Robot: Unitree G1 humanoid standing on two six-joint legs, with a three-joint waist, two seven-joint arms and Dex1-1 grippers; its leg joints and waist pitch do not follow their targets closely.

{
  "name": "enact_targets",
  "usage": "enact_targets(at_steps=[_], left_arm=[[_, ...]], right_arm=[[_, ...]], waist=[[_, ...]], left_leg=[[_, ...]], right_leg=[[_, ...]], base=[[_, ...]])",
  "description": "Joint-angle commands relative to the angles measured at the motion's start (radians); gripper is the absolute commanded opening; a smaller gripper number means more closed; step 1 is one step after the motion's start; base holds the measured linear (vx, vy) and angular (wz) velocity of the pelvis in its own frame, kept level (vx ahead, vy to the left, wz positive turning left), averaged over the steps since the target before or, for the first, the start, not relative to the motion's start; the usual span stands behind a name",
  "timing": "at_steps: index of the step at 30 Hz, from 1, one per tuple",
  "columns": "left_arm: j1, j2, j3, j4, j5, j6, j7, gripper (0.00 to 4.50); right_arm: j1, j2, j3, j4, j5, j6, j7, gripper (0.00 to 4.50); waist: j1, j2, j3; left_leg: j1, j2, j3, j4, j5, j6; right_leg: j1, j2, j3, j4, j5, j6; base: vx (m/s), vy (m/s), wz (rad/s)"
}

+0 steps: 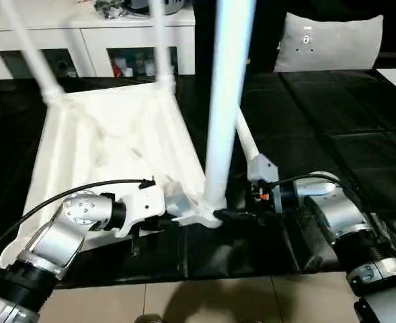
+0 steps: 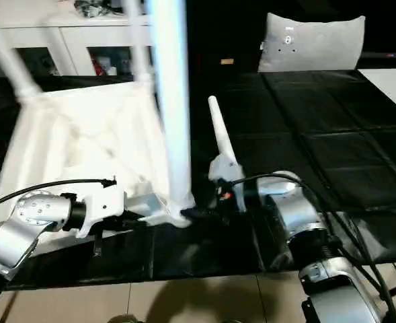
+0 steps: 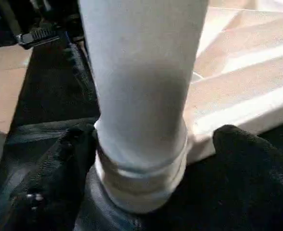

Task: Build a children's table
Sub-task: Rotate leg to tighten

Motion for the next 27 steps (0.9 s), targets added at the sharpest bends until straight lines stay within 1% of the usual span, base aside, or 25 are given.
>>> enact_targets(at_steps=[1, 2, 3, 4, 5, 6, 7, 8, 9, 11, 12, 13, 14, 15, 16, 18, 19, 20, 21, 22, 23, 24, 25, 26, 27], left_arm=[[-0.011, -0.009, -0.057, 0.077, 0.032, -0.077, -0.042, 0.0], [-0.018, -0.016, -0.061, 0.114, 0.038, -0.106, -0.043, 0.0], [-0.018, -0.016, -0.061, 0.114, 0.038, -0.106, -0.043, 0.0], [-0.027, -0.03, -0.067, 0.184, 0.051, -0.155, -0.035, 0.0], [-0.029, -0.033, -0.068, 0.199, 0.054, -0.165, -0.033, 0.0], [-0.032, -0.04, -0.072, 0.229, 0.062, -0.183, -0.025, 0.0], [-0.038, -0.052, -0.078, 0.275, 0.074, -0.211, -0.012, 0.0], [-0.046, -0.068, -0.086, 0.331, 0.089, -0.241, 0.006, 0.0], [-0.056, -0.085, -0.094, 0.392, 0.106, -0.271, 0.03, 0.0], [-0.074, -0.112, -0.103, 0.482, 0.13, -0.312, 0.071, 0.0], [-0.08, -0.12, -0.104, 0.509, 0.136, -0.323, 0.082, 0.0], [-0.089, -0.131, -0.103, 0.547, 0.141, -0.339, 0.093, 0.0], [-0.091, -0.134, -0.102, 0.559, 0.142, -0.343, 0.096, 0.0], [-0.091, -0.134, -0.102, 0.559, 0.142, -0.343, 0.096, 0.0], [-0.096, -0.156, -0.088, 0.613, 0.135, -0.36, 0.111, 0.0], [-0.093, -0.175, -0.075, 0.639, 0.122, -0.359, 0.121, 0.0], [-0.091, -0.203, -0.065, 0.683, 0.115, -0.368, 0.141, 0.0], [-0.089, -0.215, -0.061, 0.703, 0.111, -0.376, 0.145, 0.0], [-0.089, -0.216, -0.061, 0.705, 0.111, -0.376, 0.146, 0.0], [-0.091, -0.231, -0.057, 0.741, 0.108, -0.396, 0.154, 0.0], [-0.095, -0.238, -0.056, 0.762, 0.112, -0.406, 0.167, 0.0], [-0.101, -0.243, -0.053, 0.781, 0.117, -0.414, 0.187, 0.0], [-0.113, -0.249, -0.048, 0.807, 0.125, -0.423, 0.22, 0.0], [-0.133, -0.256, -0.039, 0.843, 0.137, -0.434, 0.278, 0.0], [-0.133, -0.256, -0.039, 0.843, 0.137, -0.434, 0.278, 0.0]], right_arm=[[-0.006, 0.012, 0.013, -0.022, -0.003, 0.015, 0.005, 3.83], [-0.004, 0.016, 0.015, -0.024, -0.001, 0.02, 0.009, 3.67], [-0.004, 0.016, 0.015, -0.024, -0.001, 0.02, 0.009, 3.67], [0.0, 0.024, 0.02, -0.028, 0.001, 0.026, 0.015, 3.59], [0.001, 0.024, 0.022, -0.029, 0.002, 0.027, 0.016, 3.39], [0.001, 0.025, 0.023, -0.029, 0.003, 0.027, 0.016, 3.39], [0.001, 0.025, 0.024, -0.029, 0.005, 0.028, 0.017, 3.31], [0.001, 0.025, 0.025, -0.028, 0.007, 0.029, 0.019, 3.23], [0.002, 0.026, 0.026, -0.027, 0.009, 0.034, 0.022, 3.13], [0.003, 0.027, 0.028, -0.024, 0.009, 0.04, 0.026, 2.94], [0.004, 0.027, 0.029, -0.022, 0.008, 0.043, 0.027, 2.88], [0.007, 0.031, 0.028, -0.022, 0.009, 0.051, 0.029, 2.8], [0.008, 0.032, 0.028, -0.022, 0.01, 0.055, 0.03, 2.7], [0.008, 0.032, 0.028, -0.022, 0.01, 0.055, 0.03, 2.61], [0.017, 0.041, 0.032, -0.023, 0.015, 0.077, 0.031, 2.61], [0.026, 0.047, 0.038, -0.022, 0.014, 0.088, 0.025, 2.48], [0.039, 0.06, 0.047, -0.02, 0.009, 0.094, 0.012, 2.3], [0.044, 0.068, 0.048, -0.018, 0.008, 0.095, 0.004, 2.23], [0.044, 0.069, 0.048, -0.018, 0.008, 0.095, 0.003, 2.19], [0.051, 0.082, 0.045, -0.019, 0.01, 0.096, -0.007, 2.15], [0.052, 0.09, 0.039, -0.02, 0.012, 0.094, -0.018, 2.07], [0.048, 0.102, 0.03, -0.014, 0.01, 0.097, -0.047, 2.07], [0.04, 0.118, 0.012, -0.004, 0.016, 0.115, -0.083, 2.07], [0.026, 0.139, -0.015, 0.008, 0.032, 0.154, -0.124, 2.07], [0.026, 0.139, -0.015, 0.008, 0.032, 0.154, -0.124, 2.07]], waist=[[-0.006, 0.006, -0.067], [-0.004, 0.004, -0.067], [-0.003, 0.005, -0.066], [-0.002, 0.006, -0.064], [-0.002, 0.005, -0.063], [-0.001, 0.006, -0.062], [-0.001, 0.002, -0.06], [-0.001, 0.004, -0.056], [-0.001, 0.003, -0.053], [0.003, -0.002, -0.048], [0.002, -0.005, -0.044], [0.001, -0.005, -0.035], [-0.002, -0.003, -0.033], [-0.003, -0.003, -0.035], [-0.003, -0.006, -0.038], [-0.005, -0.003, -0.043], [-0.005, -0.007, -0.045], [-0.003, -0.005, -0.043], [-0.008, -0.007, -0.039], [-0.011, -0.011, -0.036], [-0.015, -0.011, -0.033], [-0.017, -0.012, -0.035], [-0.019, -0.014, -0.037], [-0.022, -0.016, -0.035], [-0.026, -0.015, -0.032]], left_leg=[[-0.007, 0.015, 0.013, -0.067, -0.119, 0.068], [-0.006, 0.014, 0.013, -0.067, -0.119, 0.066], [-0.006, 0.014, 0.013, -0.068, -0.123, 0.065], [-0.006, 0.015, 0.013, -0.069, -0.137, 0.062], [-0.004, 0.016, 0.013, -0.071, -0.159, 0.054], [-0.003, 0.017, 0.013, -0.074, -0.168, 0.05], [-0.001, 0.016, 0.013, -0.076, -0.182, 0.044], [0.003, 0.017, 0.012, -0.079, -0.205, 0.038], [0.005, 0.016, 0.013, -0.081, -0.223, 0.038], [0.022, 0.013, 0.014, -0.083, -0.273, 0.035], [0.024, 0.01, 0.015, -0.083, -0.292, 0.037], [0.033, 0.006, 0.014, -0.082, -0.334, 0.032], [0.046, 0.003, 0.011, -0.08, -0.371, 0.024], [0.05, 0.003, 0.01, -0.078, -0.382, 0.021], [0.049, 0.0, 0.009, -0.078, -0.377, 0.024], [0.043, 0.007, 0.005, -0.089, -0.367, 0.029], [0.035, 0.01, 0.004, -0.095, -0.349, 0.035], [0.04, 0.011, 0.008, -0.095, -0.341, 0.04], [0.039, 0.01, 0.009, -0.097, -0.35, 0.043], [0.043, 0.004, 0.009, -0.093, -0.379, 0.038], [0.057, -0.003, 0.009, -0.087, -0.415, 0.033], [0.06, -0.005, 0.007, -0.086, -0.417, 0.033], [0.057, -0.01, 0.006, -0.086, -0.406, 0.033], [0.058, -0.018, 0.005, -0.081, -0.402, 0.031], [0.064, -0.023, 0.006, -0.075, -0.409, 0.032]], right_leg=[[0.069, -0.048, 0.057, -0.063, -0.162, -0.196], [0.07, -0.048, 0.057, -0.063, -0.166, -0.191], [0.069, -0.048, 0.057, -0.065, -0.175, -0.188], [0.068, -0.048, 0.056, -0.068, -0.198, -0.181], [0.068, -0.051, 0.056, -0.071, -0.233, -0.167], [0.069, -0.052, 0.056, -0.073, -0.256, -0.161], [0.069, -0.053, 0.057, -0.078, -0.294, -0.146], [0.067, -0.054, 0.058, -0.082, -0.331, -0.135], [0.066, -0.053, 0.057, -0.089, -0.361, -0.126], [0.059, -0.056, 0.058, -0.102, -0.467, -0.092], [0.056, -0.054, 0.057, -0.109, -0.514, -0.077], [0.05, -0.057, 0.053, -0.123, -0.626, -0.04], [0.042, -0.06, 0.047, -0.137, -0.714, -0.006], [0.041, -0.061, 0.045, -0.14, -0.732, 0.005], [0.043, -0.06, 0.044, -0.144, -0.734, 0.018], [0.052, -0.059, 0.043, -0.137, -0.679, 0.011], [0.058, -0.058, 0.045, -0.132, -0.639, 0.002], [0.053, -0.061, 0.049, -0.136, -0.633, -0.009], [0.052, -0.06, 0.049, -0.139, -0.648, -0.009], [0.05, -0.06, 0.043, -0.146, -0.709, 0.013], [0.041, -0.059, 0.034, -0.16, -0.777, 0.045], [0.042, -0.059, 0.031, -0.163, -0.785, 0.054], [0.044, -0.057, 0.027, -0.168, -0.788, 0.07], [0.041, -0.054, 0.017, -0.176, -0.808, 0.092], [0.035, -0.049, 0.005, -0.187, -0.827, 0.106]], base=[[0.0, 0.0, 0.0], [0.0, 0.0, 0.0], [0.0, 0.0, 0.0], [0.0, 0.0, 0.0], [0.0, 0.0, 0.0], [0.0, 0.0, 0.0], [0.0, 0.0, 0.0], [0.0, 0.0, 0.0], [0.0, 0.0, 0.0], [0.0, 0.0, 0.0], [0.0, 0.0, 0.0], [0.0, 0.0, 0.0], [0.0, 0.0, 0.0], [0.0, 0.0, 0.0], [0.0, 0.0, 0.0], [0.0, 0.0, 0.0], [0.0, 0.0, 0.0], [0.0, 0.0, 0.0], [0.0, 0.0, 0.0], [0.0, 0.0, 0.0], [0.0, 0.0, 0.0], [0.0, 0.0, 0.0], [0.0, 0.0, 0.0], [0.0, 0.0, 0.0], [0.0, 0.0, 0.0]])
